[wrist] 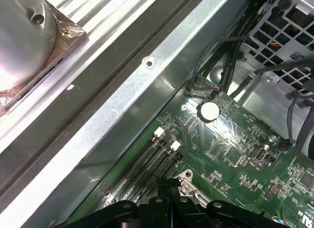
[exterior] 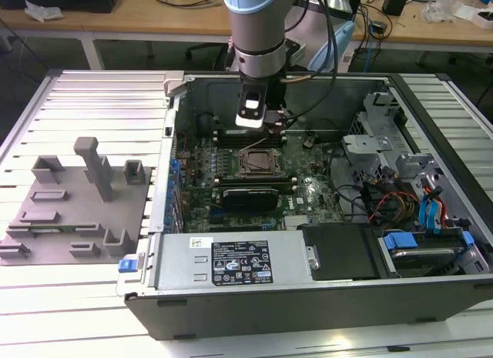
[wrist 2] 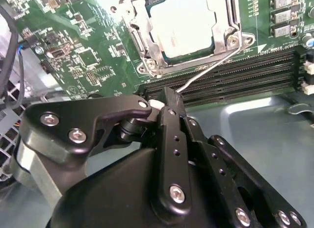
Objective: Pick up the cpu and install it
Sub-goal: 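Install the first cpu locking lever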
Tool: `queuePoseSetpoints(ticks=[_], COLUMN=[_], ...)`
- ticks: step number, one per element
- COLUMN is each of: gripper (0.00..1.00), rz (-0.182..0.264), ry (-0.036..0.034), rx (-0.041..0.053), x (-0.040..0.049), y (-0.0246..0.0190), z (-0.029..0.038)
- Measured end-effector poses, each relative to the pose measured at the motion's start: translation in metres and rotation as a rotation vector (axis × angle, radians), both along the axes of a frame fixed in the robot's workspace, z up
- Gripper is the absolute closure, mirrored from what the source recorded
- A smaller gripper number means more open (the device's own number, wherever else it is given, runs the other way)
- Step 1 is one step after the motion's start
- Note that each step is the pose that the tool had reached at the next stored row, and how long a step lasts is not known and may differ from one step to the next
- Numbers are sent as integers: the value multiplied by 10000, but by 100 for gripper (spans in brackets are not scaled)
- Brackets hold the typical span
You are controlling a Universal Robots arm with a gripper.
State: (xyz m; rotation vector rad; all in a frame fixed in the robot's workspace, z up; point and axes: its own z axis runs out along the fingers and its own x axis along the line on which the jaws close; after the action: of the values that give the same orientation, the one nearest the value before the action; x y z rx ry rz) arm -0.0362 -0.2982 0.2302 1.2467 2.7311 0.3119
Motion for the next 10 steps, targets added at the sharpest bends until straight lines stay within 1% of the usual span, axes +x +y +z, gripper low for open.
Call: queuePoseSetpoints(ticks=[2,3,6,7,8,9,10], gripper=[89,89,89,89,89,89,89], rz=[333,600,1134,1423,1591,1880,2305], ry=[-2,-1,-1,-1,-2,-1,0], rx=[0,-1,-3,-4,-5,-7,-22], x=[0,0,0,0,0,0,0], y=[1,1,1,1,1,1,1], z=[-1,-1,-1,-1,-1,-2,-4])
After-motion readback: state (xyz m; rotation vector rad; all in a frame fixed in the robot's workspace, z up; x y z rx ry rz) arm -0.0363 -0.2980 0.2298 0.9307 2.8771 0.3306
